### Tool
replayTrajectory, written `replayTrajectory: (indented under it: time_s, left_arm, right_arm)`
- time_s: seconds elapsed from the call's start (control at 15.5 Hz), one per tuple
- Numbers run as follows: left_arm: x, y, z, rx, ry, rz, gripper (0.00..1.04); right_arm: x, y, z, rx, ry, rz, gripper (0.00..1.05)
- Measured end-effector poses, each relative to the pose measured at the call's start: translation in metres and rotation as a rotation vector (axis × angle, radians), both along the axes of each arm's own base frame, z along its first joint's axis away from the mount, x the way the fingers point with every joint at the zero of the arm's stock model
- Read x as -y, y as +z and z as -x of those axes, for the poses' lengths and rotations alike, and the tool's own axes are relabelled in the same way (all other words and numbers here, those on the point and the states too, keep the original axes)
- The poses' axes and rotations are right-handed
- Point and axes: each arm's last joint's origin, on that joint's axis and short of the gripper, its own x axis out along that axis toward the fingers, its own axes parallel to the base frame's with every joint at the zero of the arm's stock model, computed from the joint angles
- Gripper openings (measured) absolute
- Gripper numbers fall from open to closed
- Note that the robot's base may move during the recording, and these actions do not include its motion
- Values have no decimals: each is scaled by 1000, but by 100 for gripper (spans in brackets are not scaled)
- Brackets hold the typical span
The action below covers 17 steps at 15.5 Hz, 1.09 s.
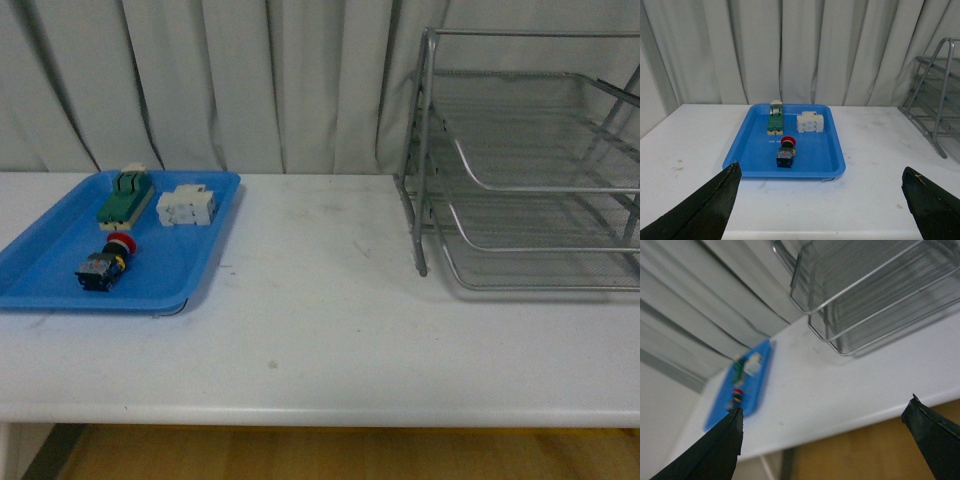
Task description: Place button on rack with both arms
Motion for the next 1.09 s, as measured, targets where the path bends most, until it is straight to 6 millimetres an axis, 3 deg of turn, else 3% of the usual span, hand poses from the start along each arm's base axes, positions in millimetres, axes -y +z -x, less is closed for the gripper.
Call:
replayTrajectory:
  time_s: [0.19,0.32,0.39,0.52,0.9,1.09]
  left_arm:
    - [0,0,0,0,-1,0,98]
    - [0,0,0,0,0,0,98]
    - [0,0,0,0,0,0,98]
    - [0,0,0,0,0,0,98]
    - [0,0,0,0,0,0,98]
    - [0,0,0,0,0,0,98]
  right_arm:
    - [4,-6,-33,-25,-136,-331,98]
    - [2,-11,-70,-16,-167,-477,98]
    - [-1,-11,-93,6,-167,-510,98]
    - [-9,-39,-128,-116,-218,-556,98]
    - [-20,-76,-187,-202,-244,-591,98]
    - [-23,-76,-206,-204,-240,-606,98]
